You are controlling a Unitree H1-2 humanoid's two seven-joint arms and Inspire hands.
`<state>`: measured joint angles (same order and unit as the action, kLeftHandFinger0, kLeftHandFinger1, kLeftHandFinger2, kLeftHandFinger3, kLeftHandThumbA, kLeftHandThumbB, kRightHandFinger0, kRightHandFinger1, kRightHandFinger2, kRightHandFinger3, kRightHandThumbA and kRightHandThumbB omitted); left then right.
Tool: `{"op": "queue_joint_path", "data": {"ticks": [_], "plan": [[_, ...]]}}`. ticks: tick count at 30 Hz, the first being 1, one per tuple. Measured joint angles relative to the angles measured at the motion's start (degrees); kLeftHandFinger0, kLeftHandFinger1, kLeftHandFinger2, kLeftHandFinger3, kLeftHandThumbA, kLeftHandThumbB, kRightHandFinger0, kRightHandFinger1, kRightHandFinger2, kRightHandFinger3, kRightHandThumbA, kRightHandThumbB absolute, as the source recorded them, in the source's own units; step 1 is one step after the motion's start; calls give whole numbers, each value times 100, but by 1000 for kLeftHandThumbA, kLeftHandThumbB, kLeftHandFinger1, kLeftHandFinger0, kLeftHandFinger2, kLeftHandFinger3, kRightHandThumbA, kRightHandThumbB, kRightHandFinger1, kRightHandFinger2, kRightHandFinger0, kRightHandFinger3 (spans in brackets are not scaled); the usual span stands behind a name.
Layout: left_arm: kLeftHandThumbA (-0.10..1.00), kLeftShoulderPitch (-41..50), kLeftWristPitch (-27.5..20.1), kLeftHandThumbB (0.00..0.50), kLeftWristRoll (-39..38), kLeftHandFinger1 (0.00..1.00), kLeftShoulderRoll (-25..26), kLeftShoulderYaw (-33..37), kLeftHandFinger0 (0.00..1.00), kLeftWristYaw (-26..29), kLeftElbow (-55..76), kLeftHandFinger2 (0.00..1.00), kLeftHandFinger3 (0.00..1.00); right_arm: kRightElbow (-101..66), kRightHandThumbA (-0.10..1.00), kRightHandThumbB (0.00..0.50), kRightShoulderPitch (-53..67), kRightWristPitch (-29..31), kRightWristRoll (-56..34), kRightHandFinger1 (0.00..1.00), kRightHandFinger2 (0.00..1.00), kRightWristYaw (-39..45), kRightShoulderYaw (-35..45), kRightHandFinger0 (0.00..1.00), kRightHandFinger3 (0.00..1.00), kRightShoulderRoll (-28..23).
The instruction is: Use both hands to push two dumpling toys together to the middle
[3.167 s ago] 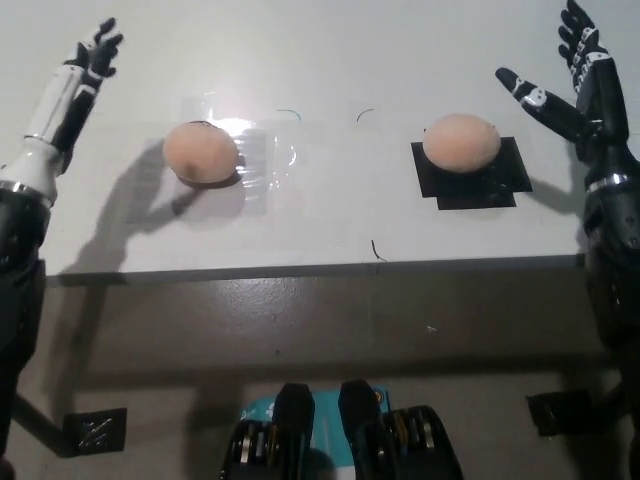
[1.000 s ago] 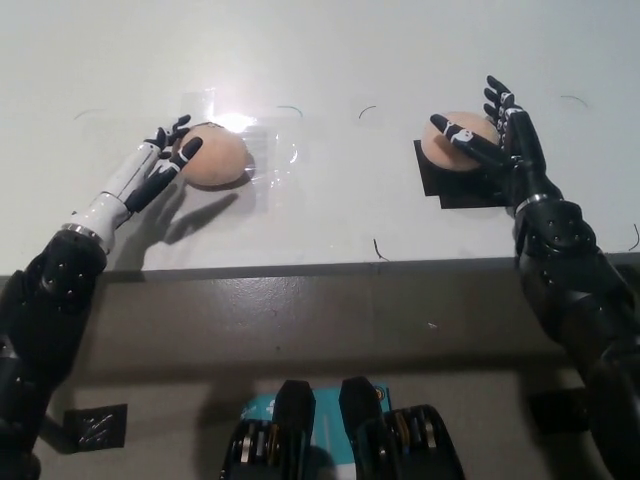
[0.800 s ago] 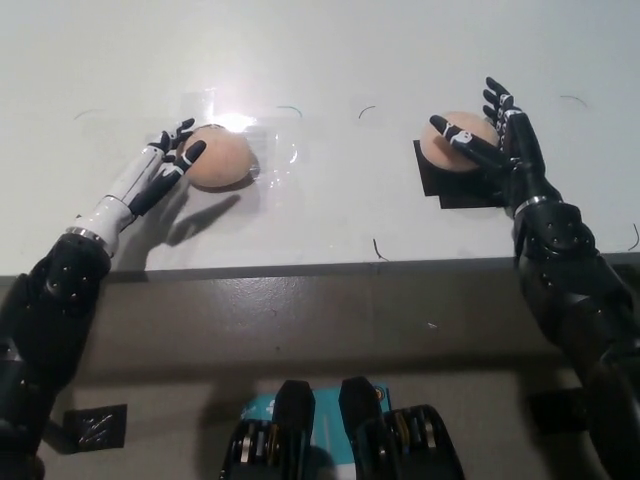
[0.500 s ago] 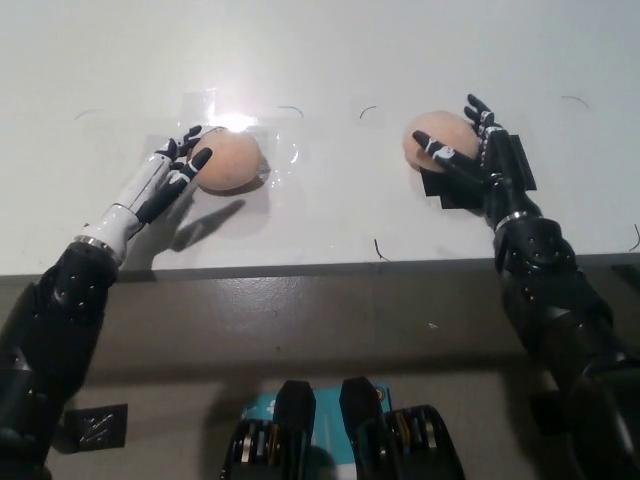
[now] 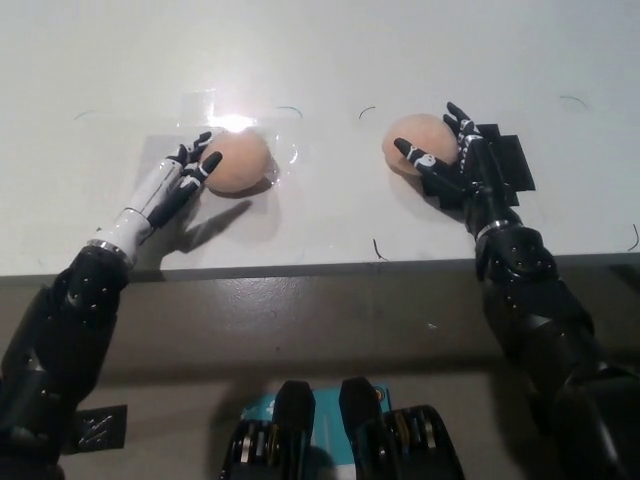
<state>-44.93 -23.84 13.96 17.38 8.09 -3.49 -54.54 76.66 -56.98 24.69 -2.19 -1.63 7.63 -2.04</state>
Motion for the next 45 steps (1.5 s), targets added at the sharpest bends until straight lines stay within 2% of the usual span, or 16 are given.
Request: {"op": "queue_joint_path", "data": {"ticks": [1,2,4,10,14,15,17,20,21,23,29,32,35,39,42,45], "plan": [[1000,0,0,259,1,1000,-19,4,1000,0,6,1000,1000,0,1000,283,0,7,-2,1000,1000,0,0,1000,1000,22],[1000,0,0,256,1,1000,-41,9,1000,1,11,1000,1000,-2,1000,308,2,15,-3,1000,1000,1,1,1000,1000,42],[1000,-1,-2,258,0,1000,-104,23,1000,1,15,1000,1000,-5,1000,320,5,29,-9,1000,1000,4,5,1000,1000,65],[1000,-121,-3,286,14,1000,-249,104,1000,2,-111,1000,1000,-5,1000,304,11,40,-20,1000,1000,8,7,1000,1000,74],[1000,-281,-4,305,67,1000,-379,185,1000,30,-286,1000,1000,-5,1000,314,11,47,-44,1000,1000,24,8,1000,1000,115],[1000,-297,-4,310,73,1000,-397,192,1000,34,-301,1000,1000,-5,1000,330,11,49,-53,1000,1000,26,10,1000,1000,122],[1000,-371,-4,334,106,1000,-483,235,1000,63,-395,1000,1000,-1,1000,311,11,56,-152,1000,1000,109,89,1000,1000,168],[1000,-421,-4,339,140,1000,-572,302,1000,76,-438,1000,1000,0,1000,278,11,57,-236,1000,1000,179,132,1000,1000,202],[1000,-429,-4,349,149,1000,-596,315,1000,88,-449,1000,1000,1,1000,296,10,57,-249,1000,1000,191,138,1000,1000,212],[1000,-468,-24,331,163,1000,-640,337,1000,121,-534,1000,1000,7,1000,320,10,66,-257,1000,1000,197,135,1000,1000,230],[1000,-562,-33,327,220,1000,-727,438,1000,185,-646,1000,1000,16,1000,280,9,79,-248,1000,1000,194,57,1000,1000,266],[1000,-582,-46,325,231,1000,-773,461,1000,221,-688,1000,1000,16,1000,304,9,96,-246,1000,1000,189,18,1000,1000,295],[1000,-596,-79,325,235,1000,-807,471,1000,235,-736,1000,1000,20,1000,281,9,109,-246,1000,1000,188,-3,1000,1000,351],[1000,-619,-112,334,243,1000,-862,485,1000,257,-786,1000,1000,25,1000,284,9,134,-239,1000,1000,188,-60,1000,1000,468],[1000,-619,-116,335,247,1000,-868,498,1000,273,-786,1000,1000,36,1000,311,9,150,-235,1000,1000,187,-87,1000,1000,528],[1000,-619,-116,339,251,1000,-867,510,1000,280,-786,1000,1000,81,1000,277,6,176,-211,1000,1000,173,-188,1000,1000,551]]}}
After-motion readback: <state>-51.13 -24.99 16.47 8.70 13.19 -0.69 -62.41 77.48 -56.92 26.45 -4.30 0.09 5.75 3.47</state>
